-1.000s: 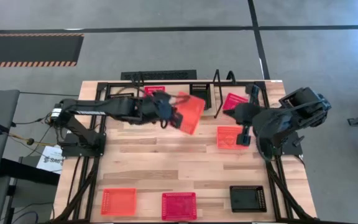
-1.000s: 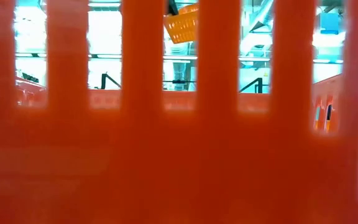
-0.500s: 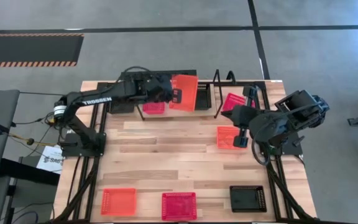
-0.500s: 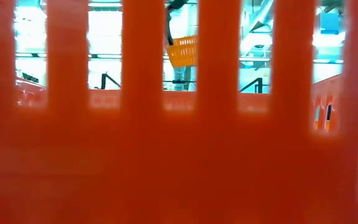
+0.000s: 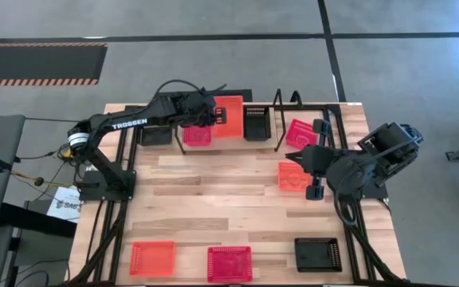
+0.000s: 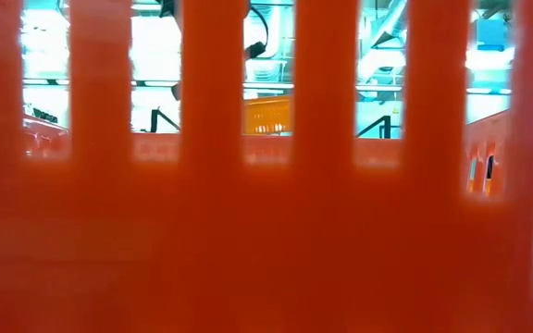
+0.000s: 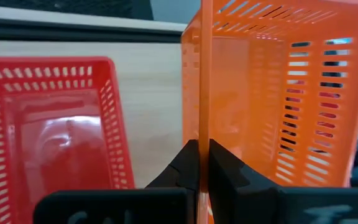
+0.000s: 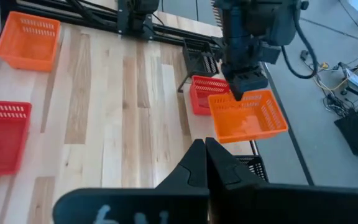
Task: Stack baskets on shelf by color
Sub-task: Put the middle orange bin on the shelf
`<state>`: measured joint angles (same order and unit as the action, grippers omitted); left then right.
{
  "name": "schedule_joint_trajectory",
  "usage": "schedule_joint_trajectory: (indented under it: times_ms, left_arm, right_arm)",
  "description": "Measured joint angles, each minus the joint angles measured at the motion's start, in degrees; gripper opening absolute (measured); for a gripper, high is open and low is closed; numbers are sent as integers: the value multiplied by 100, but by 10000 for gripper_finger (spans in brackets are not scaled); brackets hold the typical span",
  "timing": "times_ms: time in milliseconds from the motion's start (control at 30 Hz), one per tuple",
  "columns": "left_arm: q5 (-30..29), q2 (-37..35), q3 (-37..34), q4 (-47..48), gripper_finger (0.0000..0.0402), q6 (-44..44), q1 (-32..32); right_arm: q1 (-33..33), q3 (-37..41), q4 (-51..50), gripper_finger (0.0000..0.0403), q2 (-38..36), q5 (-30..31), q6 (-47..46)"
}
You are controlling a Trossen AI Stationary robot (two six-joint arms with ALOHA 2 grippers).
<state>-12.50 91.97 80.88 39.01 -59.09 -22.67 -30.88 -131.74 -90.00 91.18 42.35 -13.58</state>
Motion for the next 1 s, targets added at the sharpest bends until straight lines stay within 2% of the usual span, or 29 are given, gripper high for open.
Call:
schedule_joint_trajectory:
  times_ms: [300,500,1000]
  left_arm:
    - [167,-1,-362,-17,0,-98,-107]
    - [268,1,-826,-777,0,-145,-123]
    - [454,-1,-835,-889,0,80,-330]
  right_arm:
    - [29,0,4,2,0,116,2]
    - [27,0,7,2,0,126,4]
    - [27,0,87,2,0,126,4]
